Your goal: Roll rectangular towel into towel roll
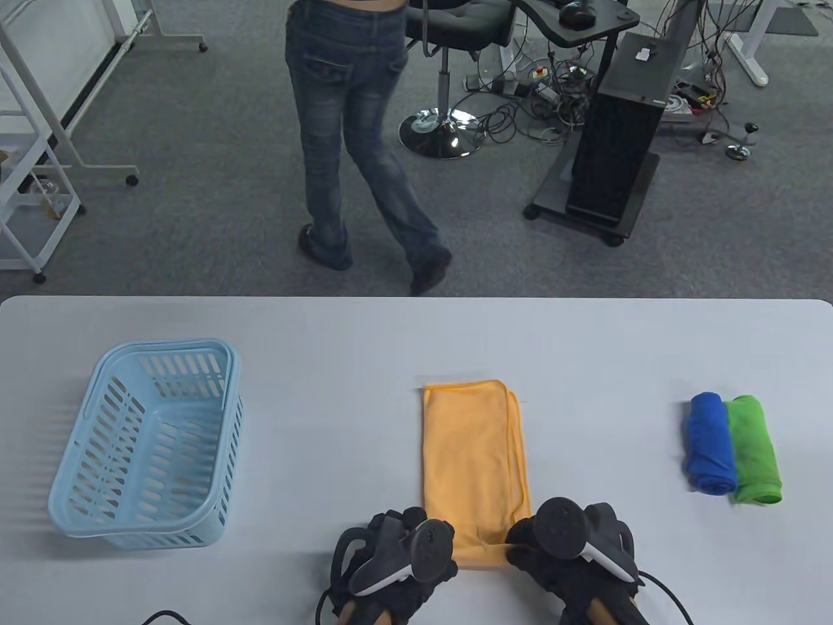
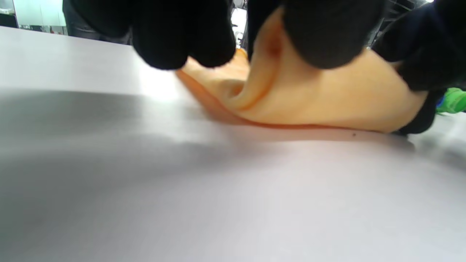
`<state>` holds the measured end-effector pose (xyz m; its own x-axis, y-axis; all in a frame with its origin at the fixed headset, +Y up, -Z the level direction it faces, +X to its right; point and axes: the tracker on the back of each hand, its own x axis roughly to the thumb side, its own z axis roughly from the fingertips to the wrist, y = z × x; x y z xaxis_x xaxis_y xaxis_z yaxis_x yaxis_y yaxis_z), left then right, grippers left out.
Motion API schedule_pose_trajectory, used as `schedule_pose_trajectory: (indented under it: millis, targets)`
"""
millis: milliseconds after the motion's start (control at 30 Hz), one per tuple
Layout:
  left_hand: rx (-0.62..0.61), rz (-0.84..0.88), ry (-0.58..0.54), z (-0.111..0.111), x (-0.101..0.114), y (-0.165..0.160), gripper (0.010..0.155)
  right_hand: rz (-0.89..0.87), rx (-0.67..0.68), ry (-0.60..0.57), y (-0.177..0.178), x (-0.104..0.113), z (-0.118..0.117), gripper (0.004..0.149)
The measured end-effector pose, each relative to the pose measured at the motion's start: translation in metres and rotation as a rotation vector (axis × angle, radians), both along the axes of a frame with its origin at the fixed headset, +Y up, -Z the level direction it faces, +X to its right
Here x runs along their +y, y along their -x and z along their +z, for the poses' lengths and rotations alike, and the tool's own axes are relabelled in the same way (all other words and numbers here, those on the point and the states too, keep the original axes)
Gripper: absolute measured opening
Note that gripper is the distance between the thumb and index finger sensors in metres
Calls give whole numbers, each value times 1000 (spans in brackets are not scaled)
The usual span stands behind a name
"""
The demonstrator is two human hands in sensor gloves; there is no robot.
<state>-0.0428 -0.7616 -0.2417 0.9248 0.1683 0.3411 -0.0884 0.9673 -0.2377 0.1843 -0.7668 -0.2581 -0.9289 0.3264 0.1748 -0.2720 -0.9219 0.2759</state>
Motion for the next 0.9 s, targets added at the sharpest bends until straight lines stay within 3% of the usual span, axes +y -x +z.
schedule_pose_trajectory:
  millis: [267,433,533,633,767,833,900]
  targets:
    - [97,9,73,-5,-5,5,49,21,2,6,3,4,0,49]
    - [172,-149,35,-4,-4,-4,49,146,12,-109,13,8,2,50]
    - [225,-235,55,-3,-6,-7,51,200,23,-80,20,4,3,66]
    - [211,-224,26,-4,-9,-6,66,168,27,-116,24,1,5,74]
    - [170,-212,-6,-2,-9,-10,63,160,51,-139,26,0,4,56]
    - [126,-237,-28,0,-8,-16,54,188,69,-98,27,-3,4,46]
    - [74,-291,-36,2,-9,-22,42,231,71,-90,28,-3,5,47]
